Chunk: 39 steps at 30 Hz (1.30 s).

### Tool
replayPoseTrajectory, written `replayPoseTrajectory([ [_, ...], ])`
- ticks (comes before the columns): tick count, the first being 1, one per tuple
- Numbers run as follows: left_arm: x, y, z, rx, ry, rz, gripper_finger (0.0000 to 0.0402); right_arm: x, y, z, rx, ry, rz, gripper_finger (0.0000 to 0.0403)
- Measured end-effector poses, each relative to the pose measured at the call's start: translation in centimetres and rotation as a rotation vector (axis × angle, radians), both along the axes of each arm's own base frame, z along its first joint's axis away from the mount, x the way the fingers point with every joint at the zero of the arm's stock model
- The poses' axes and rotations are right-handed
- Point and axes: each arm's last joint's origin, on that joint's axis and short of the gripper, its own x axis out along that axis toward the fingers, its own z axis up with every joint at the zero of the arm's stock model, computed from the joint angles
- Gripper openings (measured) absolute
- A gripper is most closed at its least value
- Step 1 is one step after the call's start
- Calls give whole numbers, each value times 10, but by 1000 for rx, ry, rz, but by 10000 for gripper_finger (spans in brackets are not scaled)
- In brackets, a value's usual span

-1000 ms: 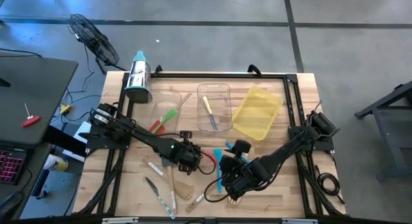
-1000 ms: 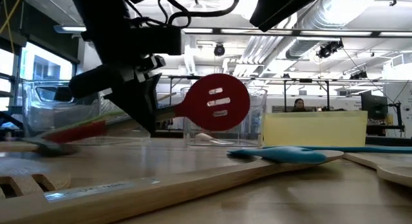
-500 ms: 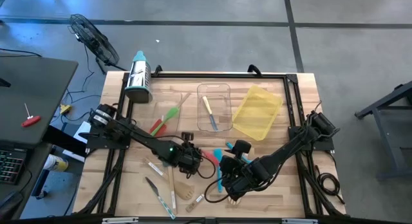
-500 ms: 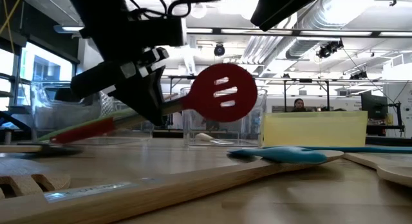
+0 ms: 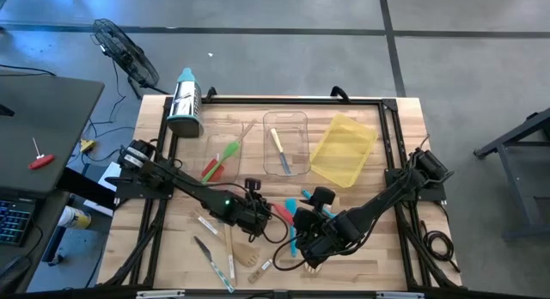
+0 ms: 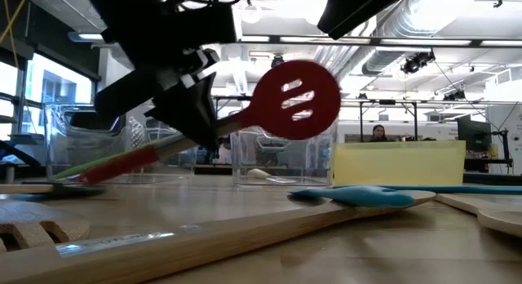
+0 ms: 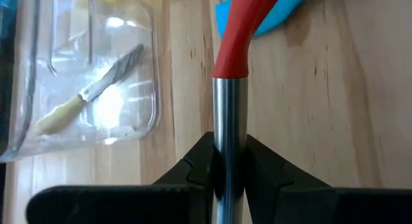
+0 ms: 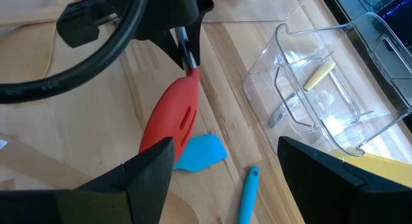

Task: Pick & Place Kitchen Items
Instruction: Put the red slotted spoon into the yellow bin

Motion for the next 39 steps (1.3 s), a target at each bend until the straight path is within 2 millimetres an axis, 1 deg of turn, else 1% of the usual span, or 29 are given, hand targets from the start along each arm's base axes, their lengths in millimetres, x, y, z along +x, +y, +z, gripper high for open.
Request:
replayPoseTrajectory([
  [7, 10, -5, 20, -25, -48, 2, 48, 0, 0, 0, -10, 0, 4, 270],
  [11, 14, -7, 35, -49, -34, 9, 48, -6, 9, 2, -28, -9, 34, 270],
  [13, 15, -8, 41, -57, -40, 13, 48, -12, 15, 5, -56, -27, 61, 270],
  [15, 18, -10, 47, -66, -59, 13, 48, -21, 22, 12, -88, -60, 82, 270],
  [18, 21, -10, 57, -66, -84, 30, 48, -38, 33, 28, -108, -139, 113, 270],
  [22, 24, -10, 66, -54, -89, 21, 48, -67, 46, 53, -125, -266, 146, 270],
  [25, 28, -12, 78, -57, -117, 3, 48, -87, 55, 67, -114, -342, 171, 270],
  [29, 33, -21, 104, -68, -165, -71, 48, -112, 69, 73, -107, -361, 249, 270],
  [33, 35, -31, 135, 10, -234, -129, 48, -130, 82, 72, -101, -348, 319, 270],
  [35, 33, -36, 153, 57, -267, -153, 48, -136, 85, 72, -92, -355, 330, 270],
  [39, 25, -38, 190, 63, -373, -203, 48, -144, 88, 72, -92, -393, 314, 270],
])
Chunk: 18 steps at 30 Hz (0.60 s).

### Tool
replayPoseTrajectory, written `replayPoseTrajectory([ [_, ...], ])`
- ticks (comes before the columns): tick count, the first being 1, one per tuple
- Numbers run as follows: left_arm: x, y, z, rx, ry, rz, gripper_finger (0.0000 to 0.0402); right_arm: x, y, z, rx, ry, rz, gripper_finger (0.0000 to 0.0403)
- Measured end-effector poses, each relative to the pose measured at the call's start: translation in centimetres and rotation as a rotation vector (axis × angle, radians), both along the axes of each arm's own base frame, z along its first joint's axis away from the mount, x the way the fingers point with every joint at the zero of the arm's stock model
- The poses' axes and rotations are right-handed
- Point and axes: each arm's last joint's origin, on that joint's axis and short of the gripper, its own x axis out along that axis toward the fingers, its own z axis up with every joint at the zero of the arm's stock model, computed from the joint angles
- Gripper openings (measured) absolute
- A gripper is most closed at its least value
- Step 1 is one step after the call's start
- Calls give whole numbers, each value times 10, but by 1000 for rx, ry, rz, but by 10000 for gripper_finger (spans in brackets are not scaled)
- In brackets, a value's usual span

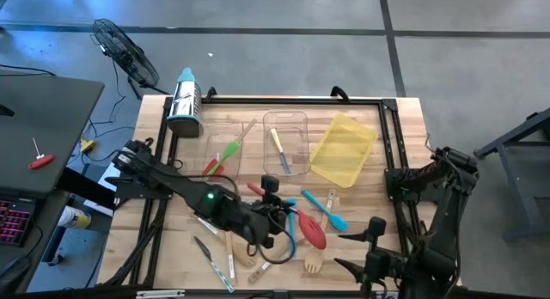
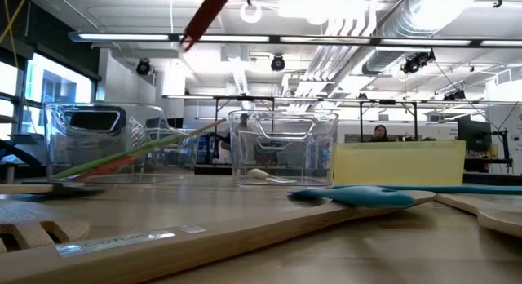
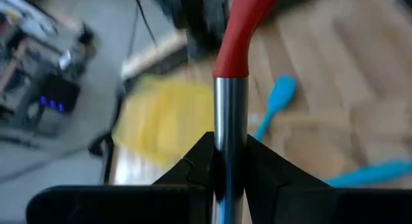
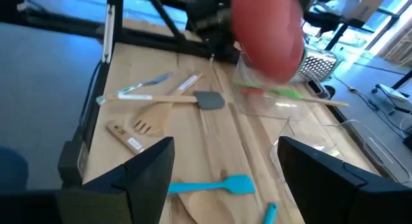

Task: Pick & Place Kitchen Items
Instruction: Put the red slotted spoon into the yellow bin

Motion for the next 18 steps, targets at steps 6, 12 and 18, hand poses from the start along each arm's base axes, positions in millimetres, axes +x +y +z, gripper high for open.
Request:
replayPoseTrajectory([
  [6, -19, 7, 51, -121, -198, -139, 48, 0, 0, -3, -5, -5, -14, 270],
  [12, -30, 7, 87, -257, -401, -340, 48, 1, -1, 0, -74, -137, -76, 270],
  [18, -31, 2, 102, -286, -545, -524, 48, 6, -7, 5, -156, -324, -180, 270],
])
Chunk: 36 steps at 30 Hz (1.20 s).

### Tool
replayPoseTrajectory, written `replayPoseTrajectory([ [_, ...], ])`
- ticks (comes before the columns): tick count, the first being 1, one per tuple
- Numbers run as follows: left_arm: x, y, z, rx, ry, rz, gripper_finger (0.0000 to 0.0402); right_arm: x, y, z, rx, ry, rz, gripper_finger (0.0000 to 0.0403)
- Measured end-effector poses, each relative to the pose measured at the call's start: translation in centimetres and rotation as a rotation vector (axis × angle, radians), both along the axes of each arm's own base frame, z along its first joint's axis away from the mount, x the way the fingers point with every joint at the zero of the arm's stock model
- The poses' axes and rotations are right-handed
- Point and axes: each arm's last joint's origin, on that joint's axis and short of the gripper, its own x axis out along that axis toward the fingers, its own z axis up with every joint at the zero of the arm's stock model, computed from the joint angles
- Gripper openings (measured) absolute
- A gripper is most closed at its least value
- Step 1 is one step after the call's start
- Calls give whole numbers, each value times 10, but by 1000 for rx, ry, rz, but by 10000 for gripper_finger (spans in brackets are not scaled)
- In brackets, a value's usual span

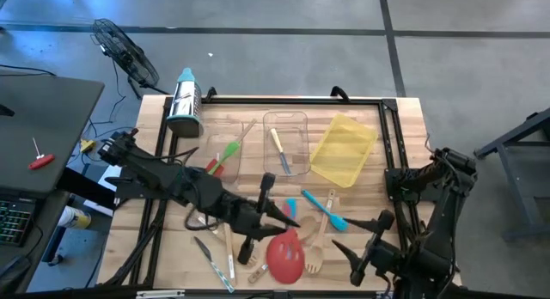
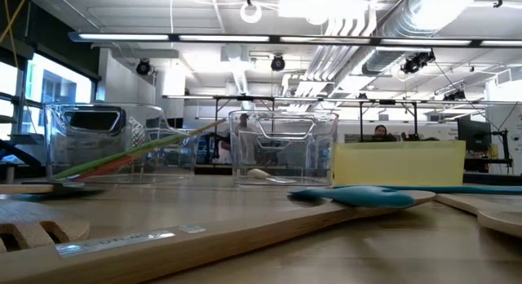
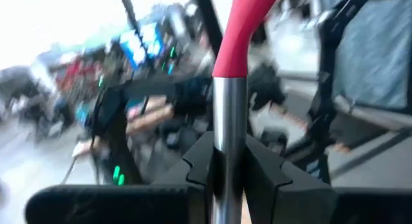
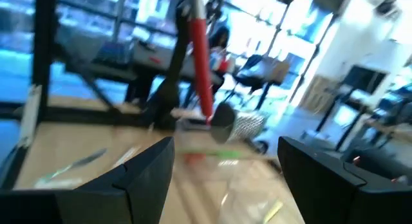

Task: Pick & Place Kitchen Items
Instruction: Put the red slotted spoon into the yellow bin

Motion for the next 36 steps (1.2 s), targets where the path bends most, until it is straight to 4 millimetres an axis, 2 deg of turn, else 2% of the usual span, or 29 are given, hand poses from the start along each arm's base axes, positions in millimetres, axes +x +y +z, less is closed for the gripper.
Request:
replayPoseTrajectory([
  [7, 4, -6, -12, 90, -141, -122, 48, 26, -19, 0, -15, 1, -100, 270],
  [13, 14, 3, -32, 78, -96, -99, 48, 46, -29, 1, -21, 46, -147, 270],
  [19, 23, 18, -44, 49, -114, -94, 48, 66, -27, 5, -7, 197, -58, 270],
  [25, 32, 33, -46, -28, -82, -129, 48, 82, -29, 12, -52, 248, -7, 270],
  [32, 33, 32, -50, -35, -52, -152, 48, 114, -50, 15, 22, 318, 122, 270],
  [36, 34, 32, -53, -31, -17, -156, 48, 120, -57, 15, 34, 327, 121, 260],
])
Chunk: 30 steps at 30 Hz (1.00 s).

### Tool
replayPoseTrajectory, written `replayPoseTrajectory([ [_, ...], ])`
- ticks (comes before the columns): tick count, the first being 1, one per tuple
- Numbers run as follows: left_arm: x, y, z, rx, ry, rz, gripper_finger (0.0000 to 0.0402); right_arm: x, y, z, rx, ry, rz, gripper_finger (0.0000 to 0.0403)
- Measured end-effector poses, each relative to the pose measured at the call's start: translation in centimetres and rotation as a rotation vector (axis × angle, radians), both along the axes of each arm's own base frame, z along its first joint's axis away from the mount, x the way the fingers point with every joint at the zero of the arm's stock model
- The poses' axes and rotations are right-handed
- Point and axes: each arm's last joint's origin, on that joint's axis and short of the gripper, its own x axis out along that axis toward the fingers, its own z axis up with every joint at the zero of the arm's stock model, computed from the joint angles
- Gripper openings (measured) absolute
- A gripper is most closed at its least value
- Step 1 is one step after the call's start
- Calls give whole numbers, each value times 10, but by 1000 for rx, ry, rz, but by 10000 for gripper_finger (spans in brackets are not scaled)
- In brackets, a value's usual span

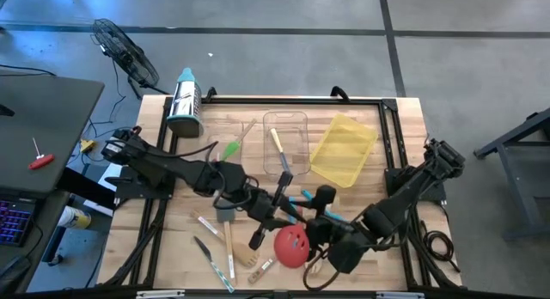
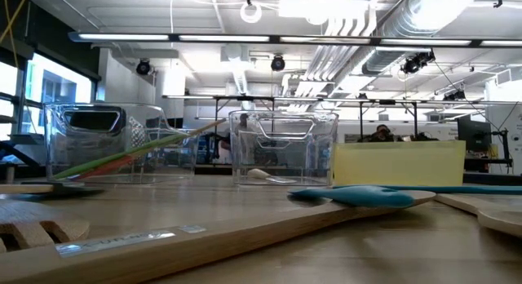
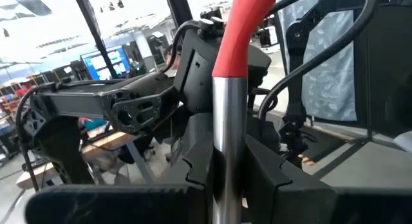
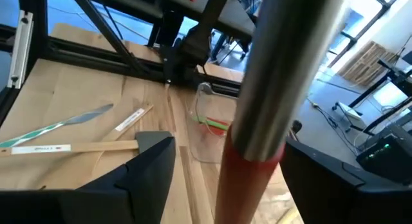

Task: Pick & Place Kitchen Items
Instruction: Put the red slotted spoon into the yellow bin

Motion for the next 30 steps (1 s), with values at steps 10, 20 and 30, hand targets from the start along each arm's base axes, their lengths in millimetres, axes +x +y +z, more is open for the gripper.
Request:
replayPoseTrajectory([
  [10, 0, 0, -2, -10, 30, -16, 48, -5, 7, -1, -6, 10, 33, 134],
  [20, 0, -1, -2, -3, 27, -26, 47, -10, 8, -3, -22, 37, 30, 52],
  [30, 0, 0, -2, -24, 33, 2, 149, -13, 8, -9, -32, 76, 29, 52],
])
